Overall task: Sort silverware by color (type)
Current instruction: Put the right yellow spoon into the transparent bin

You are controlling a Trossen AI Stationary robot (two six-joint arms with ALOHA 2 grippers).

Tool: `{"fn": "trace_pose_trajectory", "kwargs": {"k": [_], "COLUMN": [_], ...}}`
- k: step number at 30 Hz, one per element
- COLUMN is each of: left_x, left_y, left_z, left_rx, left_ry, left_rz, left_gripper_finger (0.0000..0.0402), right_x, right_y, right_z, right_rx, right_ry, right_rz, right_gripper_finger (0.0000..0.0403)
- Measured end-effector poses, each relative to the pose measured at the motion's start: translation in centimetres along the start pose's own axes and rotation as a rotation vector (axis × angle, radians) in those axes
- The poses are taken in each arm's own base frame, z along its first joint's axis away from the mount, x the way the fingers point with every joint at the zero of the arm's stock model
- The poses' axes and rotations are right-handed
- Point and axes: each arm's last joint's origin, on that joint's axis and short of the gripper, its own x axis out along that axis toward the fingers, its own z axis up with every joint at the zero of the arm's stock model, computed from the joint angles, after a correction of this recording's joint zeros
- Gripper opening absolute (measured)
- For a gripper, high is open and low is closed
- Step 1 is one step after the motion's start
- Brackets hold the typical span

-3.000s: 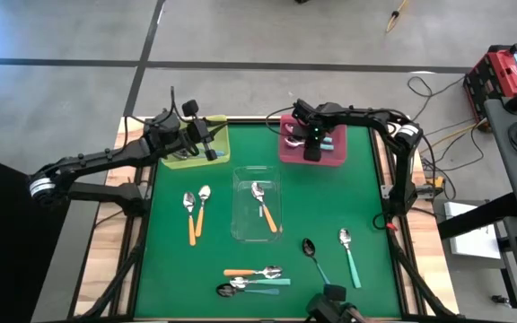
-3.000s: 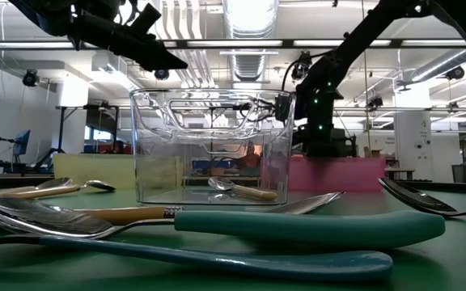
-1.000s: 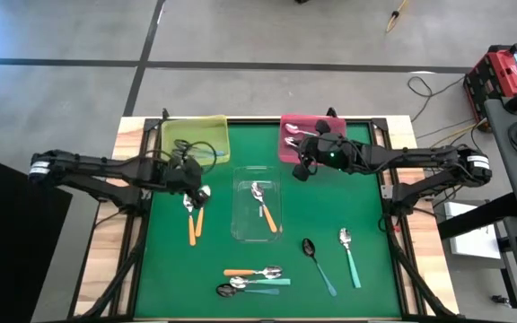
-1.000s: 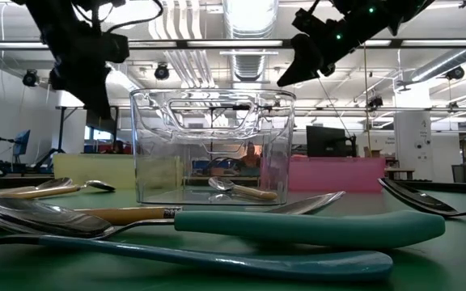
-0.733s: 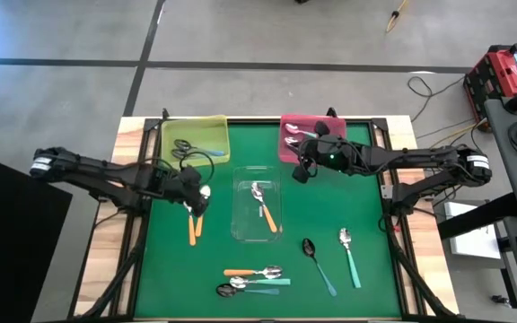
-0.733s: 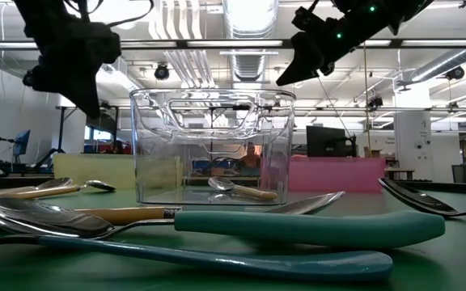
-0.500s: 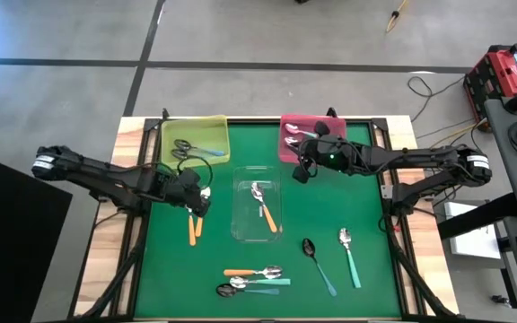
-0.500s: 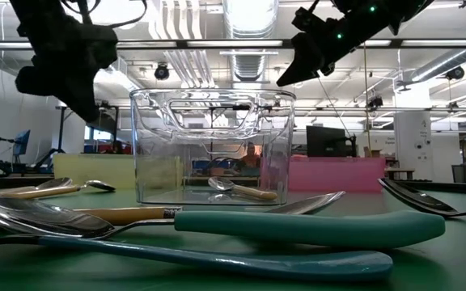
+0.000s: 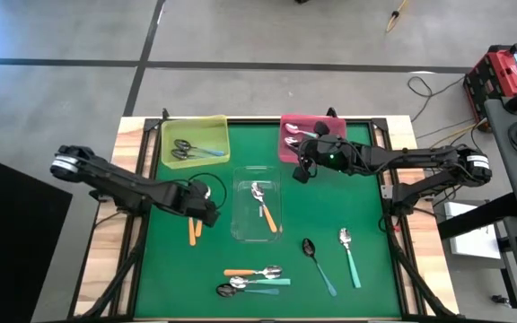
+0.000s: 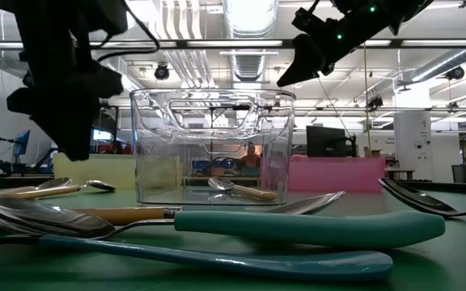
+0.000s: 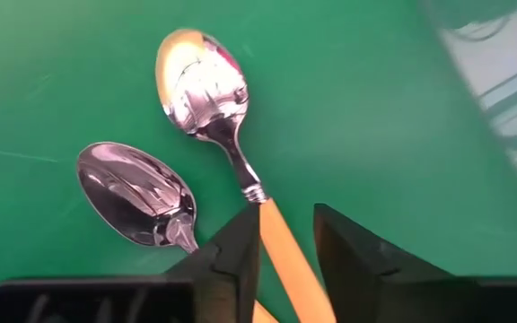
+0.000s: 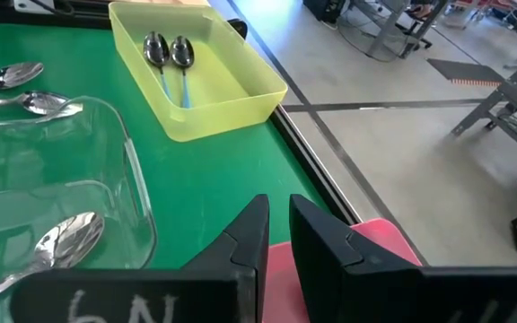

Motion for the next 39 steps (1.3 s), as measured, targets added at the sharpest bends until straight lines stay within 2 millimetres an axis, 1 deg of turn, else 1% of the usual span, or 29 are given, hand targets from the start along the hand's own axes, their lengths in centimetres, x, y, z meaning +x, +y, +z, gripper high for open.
{"fn": "trace_pose_trajectory", "kwargs": {"k": [6,9,12,20,29,33,39], "left_x": [1.6,2.3,2.9,3.9,4.3,4.5,4.5], "left_y": [-0.5,-0.6,-0.8,-1.0,-1.2,-1.3,-1.4], "left_z": [-0.3,-0.5,-0.6,-0.8,-0.9,-0.9,-0.9], "left_rx": [0.021,0.029,0.037,0.05,0.049,0.048,0.045], "left_ry": [0.022,0.03,0.038,0.048,0.037,0.036,0.034], "left_rz": [0.069,0.096,0.122,0.156,0.168,0.169,0.163], "left_gripper_finger": [0.014,0.0155,0.0159,0.016,0.0159,0.0146,0.0109], "right_x": [0.0,0.0,0.0,0.0,0.0,0.0,0.0], "right_y": [0.0,0.0,0.0,0.0,0.0,0.0,0.0], "right_z": [0.0,0.0,0.0,0.0,0.0,0.0,0.0], "right_rx": [-0.001,-0.001,-0.001,-0.001,-0.001,-0.001,-0.001], "right_ry": [0.0,0.0,0.0,0.0,0.0,0.0,0.0], "right_rz": [0.0,0.0,0.0,0.001,0.001,0.001,0.001], "right_gripper_finger": [0.0038,0.0038,0.0038,0.0038,0.0038,0.0038,0.0038]}}
